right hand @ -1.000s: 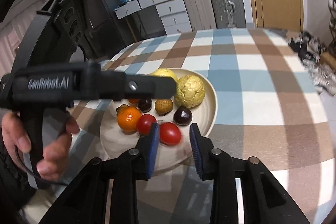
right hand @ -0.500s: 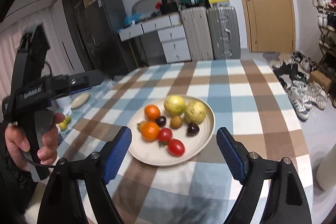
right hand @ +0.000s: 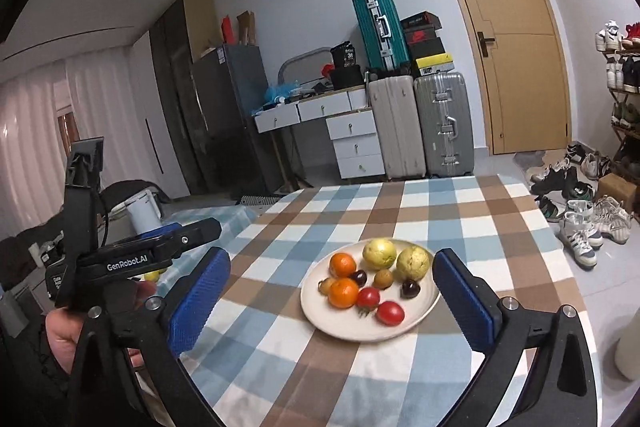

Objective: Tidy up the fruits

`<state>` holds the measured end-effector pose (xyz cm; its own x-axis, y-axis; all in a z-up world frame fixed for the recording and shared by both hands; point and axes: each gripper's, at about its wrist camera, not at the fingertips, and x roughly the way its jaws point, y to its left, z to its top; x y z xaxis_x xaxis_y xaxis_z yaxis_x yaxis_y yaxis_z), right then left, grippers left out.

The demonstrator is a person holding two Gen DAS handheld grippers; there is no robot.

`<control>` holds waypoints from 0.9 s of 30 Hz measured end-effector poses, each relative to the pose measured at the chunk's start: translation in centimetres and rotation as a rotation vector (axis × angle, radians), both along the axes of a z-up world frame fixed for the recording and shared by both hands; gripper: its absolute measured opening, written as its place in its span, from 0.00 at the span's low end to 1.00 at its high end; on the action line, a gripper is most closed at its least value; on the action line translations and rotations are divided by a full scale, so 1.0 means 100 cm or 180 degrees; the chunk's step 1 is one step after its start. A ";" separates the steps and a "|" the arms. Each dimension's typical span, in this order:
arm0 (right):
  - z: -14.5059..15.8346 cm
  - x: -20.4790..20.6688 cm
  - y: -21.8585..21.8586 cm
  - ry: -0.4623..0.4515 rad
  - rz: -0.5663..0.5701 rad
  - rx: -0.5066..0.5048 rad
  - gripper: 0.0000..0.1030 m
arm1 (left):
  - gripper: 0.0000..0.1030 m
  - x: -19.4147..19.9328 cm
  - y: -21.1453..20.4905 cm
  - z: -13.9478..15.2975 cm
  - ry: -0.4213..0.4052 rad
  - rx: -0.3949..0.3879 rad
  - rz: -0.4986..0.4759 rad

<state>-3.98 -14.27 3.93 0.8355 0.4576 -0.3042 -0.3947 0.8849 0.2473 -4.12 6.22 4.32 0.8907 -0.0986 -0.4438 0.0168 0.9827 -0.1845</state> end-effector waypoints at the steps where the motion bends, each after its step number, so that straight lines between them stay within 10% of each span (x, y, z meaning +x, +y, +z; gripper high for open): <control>1: -0.001 -0.002 0.000 0.0021 0.0017 -0.0003 1.00 | 0.99 -0.003 -0.002 -0.003 0.0037 0.0013 -0.0002; 27: -0.020 -0.010 -0.008 0.0356 -0.0282 -0.0250 1.00 | 0.99 -0.022 -0.044 -0.019 0.0105 0.0387 -0.0145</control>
<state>-4.95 -15.04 1.90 0.8305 0.3547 -0.4294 -0.2880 0.9334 0.2141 -6.28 1.84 2.41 0.8712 -0.0821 -0.4840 0.0577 0.9962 -0.0651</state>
